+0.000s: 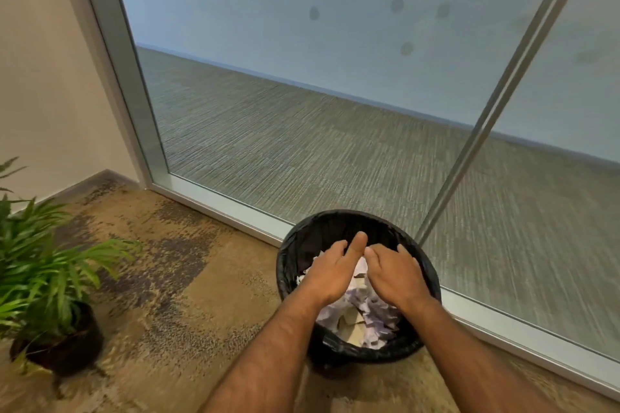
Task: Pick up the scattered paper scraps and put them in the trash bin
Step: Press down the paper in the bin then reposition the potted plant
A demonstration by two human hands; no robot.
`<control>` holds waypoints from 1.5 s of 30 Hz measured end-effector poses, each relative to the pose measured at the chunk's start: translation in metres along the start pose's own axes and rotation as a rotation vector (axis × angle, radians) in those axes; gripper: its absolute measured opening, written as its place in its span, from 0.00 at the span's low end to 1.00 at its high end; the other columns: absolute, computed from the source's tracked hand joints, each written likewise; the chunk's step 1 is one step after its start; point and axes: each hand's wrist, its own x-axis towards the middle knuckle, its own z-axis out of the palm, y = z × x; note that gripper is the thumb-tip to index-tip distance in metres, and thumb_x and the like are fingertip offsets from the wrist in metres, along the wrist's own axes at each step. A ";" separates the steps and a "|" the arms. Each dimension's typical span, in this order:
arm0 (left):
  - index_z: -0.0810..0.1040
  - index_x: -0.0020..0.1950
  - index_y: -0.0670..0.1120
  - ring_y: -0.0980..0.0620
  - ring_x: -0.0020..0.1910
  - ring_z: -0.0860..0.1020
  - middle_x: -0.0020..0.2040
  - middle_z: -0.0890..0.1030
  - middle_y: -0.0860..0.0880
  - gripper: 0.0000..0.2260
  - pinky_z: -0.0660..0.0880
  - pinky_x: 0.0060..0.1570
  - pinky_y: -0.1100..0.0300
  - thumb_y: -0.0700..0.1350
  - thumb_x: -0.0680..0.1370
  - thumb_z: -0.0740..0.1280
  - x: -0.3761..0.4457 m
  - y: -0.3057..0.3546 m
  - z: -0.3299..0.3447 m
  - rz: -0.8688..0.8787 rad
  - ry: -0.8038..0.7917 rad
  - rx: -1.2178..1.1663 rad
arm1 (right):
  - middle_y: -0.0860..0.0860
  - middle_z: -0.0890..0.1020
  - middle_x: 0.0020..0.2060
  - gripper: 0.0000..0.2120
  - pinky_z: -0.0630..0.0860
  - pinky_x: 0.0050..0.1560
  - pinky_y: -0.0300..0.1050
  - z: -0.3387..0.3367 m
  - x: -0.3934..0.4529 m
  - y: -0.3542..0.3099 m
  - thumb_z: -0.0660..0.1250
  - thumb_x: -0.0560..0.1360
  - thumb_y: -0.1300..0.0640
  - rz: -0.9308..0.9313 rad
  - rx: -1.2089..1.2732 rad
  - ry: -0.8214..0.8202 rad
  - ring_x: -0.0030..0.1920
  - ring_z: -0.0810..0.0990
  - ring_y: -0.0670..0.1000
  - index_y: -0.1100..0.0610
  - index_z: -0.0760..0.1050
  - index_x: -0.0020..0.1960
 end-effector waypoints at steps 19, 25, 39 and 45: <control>0.76 0.51 0.52 0.49 0.53 0.77 0.49 0.80 0.53 0.07 0.75 0.49 0.54 0.54 0.78 0.63 -0.177 -0.254 -0.200 -0.240 0.674 0.663 | 0.51 0.81 0.39 0.08 0.75 0.44 0.51 0.144 -0.081 -0.257 0.63 0.75 0.53 -0.861 0.118 0.187 0.42 0.76 0.54 0.54 0.79 0.45; 0.68 0.67 0.56 0.42 0.54 0.80 0.54 0.82 0.45 0.15 0.78 0.51 0.51 0.54 0.80 0.60 -0.227 -0.341 -0.251 -0.578 0.718 0.677 | 0.54 0.82 0.48 0.11 0.76 0.47 0.51 0.264 -0.118 -0.325 0.59 0.79 0.55 -0.832 -0.009 -0.254 0.50 0.78 0.57 0.51 0.74 0.59; 0.80 0.56 0.40 0.40 0.42 0.84 0.45 0.84 0.39 0.13 0.81 0.38 0.50 0.41 0.83 0.57 -0.186 -0.400 -0.280 -0.551 0.645 0.670 | 0.54 0.83 0.51 0.11 0.79 0.47 0.48 0.340 -0.103 -0.387 0.58 0.79 0.59 -0.741 -0.121 -0.308 0.50 0.83 0.57 0.52 0.75 0.58; 0.79 0.56 0.48 0.42 0.47 0.82 0.48 0.83 0.42 0.06 0.78 0.44 0.51 0.45 0.81 0.64 -0.189 -0.367 -0.298 -0.540 0.727 0.477 | 0.52 0.82 0.48 0.09 0.77 0.47 0.47 0.321 -0.097 -0.393 0.61 0.79 0.57 -0.762 -0.128 -0.270 0.48 0.82 0.55 0.51 0.76 0.57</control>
